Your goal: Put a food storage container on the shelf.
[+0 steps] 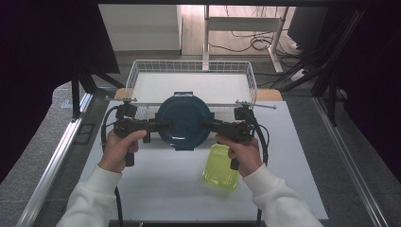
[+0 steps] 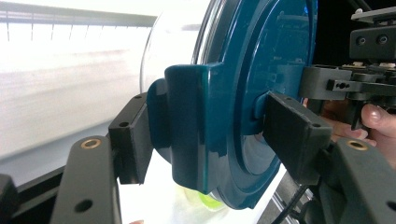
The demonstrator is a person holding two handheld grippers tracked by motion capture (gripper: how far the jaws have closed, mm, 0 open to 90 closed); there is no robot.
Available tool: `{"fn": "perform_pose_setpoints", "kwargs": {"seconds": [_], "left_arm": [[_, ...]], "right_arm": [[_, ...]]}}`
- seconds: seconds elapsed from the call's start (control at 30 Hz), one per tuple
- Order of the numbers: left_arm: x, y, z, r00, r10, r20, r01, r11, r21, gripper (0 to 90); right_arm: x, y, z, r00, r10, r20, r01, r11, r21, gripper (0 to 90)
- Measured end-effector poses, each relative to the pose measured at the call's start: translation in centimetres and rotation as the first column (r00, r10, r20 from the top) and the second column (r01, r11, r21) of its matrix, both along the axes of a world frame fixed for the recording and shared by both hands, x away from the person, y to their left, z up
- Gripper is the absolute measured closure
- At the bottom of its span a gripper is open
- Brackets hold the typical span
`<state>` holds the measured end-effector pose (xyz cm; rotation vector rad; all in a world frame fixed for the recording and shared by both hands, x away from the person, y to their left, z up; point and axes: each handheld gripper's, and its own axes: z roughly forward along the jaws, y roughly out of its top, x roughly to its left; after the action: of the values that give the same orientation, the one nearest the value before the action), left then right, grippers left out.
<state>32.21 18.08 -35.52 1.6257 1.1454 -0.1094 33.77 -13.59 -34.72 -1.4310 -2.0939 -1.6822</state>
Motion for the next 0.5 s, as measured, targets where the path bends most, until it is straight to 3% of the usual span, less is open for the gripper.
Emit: {"fn": "perform_pose_setpoints", "kwargs": {"seconds": [0.37, 0.5], "left_arm": [[1.7, -0.1, 2.1, 0.9996, -0.014, 0.026, 0.014, 0.9998, 0.013, 36.4], [2.9, -0.1, 3.2, 0.9993, -0.022, 0.032, 0.021, 0.9998, 0.005, 36.4]], "right_arm": [[1.4, -0.2, 1.8, 0.9998, -0.005, 0.019, 0.005, 1.0, 0.009, 42.2], [2.3, -0.3, 3.1, 0.9995, -0.009, 0.03, 0.008, 1.0, 0.004, 42.5]]}}
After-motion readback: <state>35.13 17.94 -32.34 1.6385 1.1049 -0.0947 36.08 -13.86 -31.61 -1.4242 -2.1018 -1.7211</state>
